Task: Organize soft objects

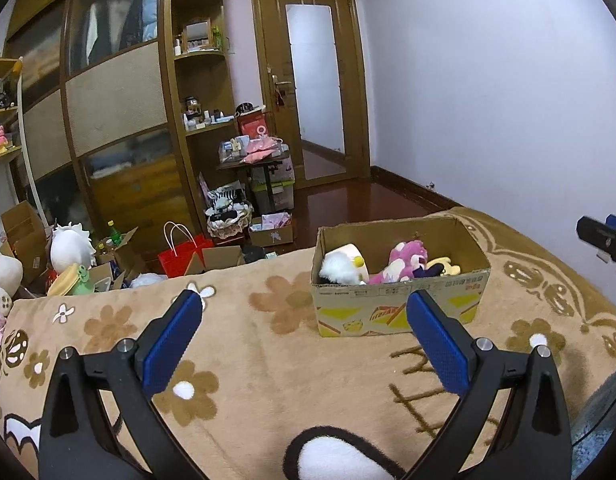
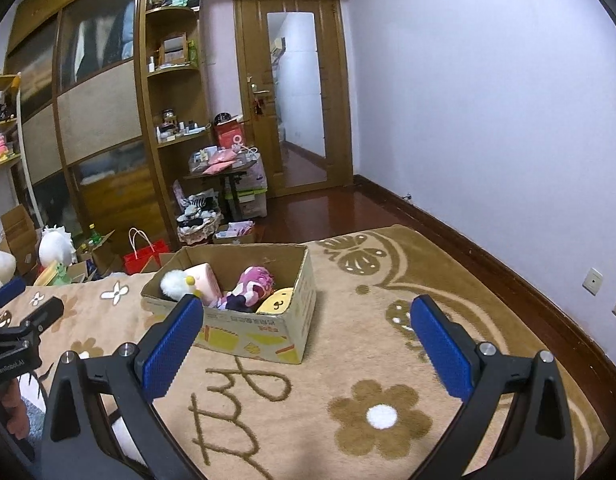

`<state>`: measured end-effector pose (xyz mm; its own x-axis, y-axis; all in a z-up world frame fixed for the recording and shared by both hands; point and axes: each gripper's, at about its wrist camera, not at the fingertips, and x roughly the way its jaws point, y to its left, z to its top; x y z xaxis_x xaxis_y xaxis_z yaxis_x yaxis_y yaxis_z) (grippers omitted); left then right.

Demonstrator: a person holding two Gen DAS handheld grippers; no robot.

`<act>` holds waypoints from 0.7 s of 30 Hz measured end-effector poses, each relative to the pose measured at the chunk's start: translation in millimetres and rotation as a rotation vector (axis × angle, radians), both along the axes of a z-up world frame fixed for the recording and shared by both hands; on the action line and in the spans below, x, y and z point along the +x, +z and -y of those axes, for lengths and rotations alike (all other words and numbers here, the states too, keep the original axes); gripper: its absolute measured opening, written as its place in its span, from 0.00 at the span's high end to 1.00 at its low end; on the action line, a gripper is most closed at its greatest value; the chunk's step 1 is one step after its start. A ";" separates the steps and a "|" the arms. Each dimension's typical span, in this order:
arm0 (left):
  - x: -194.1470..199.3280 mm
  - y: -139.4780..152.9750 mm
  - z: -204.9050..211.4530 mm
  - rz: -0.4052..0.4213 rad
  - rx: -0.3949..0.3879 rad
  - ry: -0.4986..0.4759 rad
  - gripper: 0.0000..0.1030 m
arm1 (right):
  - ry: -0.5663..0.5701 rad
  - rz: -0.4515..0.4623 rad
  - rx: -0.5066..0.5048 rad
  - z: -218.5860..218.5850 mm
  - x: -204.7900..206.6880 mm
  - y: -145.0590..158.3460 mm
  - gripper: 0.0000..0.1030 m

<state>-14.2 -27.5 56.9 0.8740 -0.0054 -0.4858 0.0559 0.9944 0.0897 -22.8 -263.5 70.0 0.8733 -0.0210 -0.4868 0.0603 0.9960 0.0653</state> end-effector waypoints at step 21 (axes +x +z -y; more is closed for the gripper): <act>21.8 -21.9 -0.5 -0.048 0.015 -0.009 0.02 | -0.086 -0.036 -0.029 10.8 6.4 -10.2 0.00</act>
<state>7.6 -27.0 35.0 0.8498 -0.0054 -0.5272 0.0696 0.9924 0.1019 -16.4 -274.3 59.8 0.8497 -0.1097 -0.5158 0.1476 0.9885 0.0327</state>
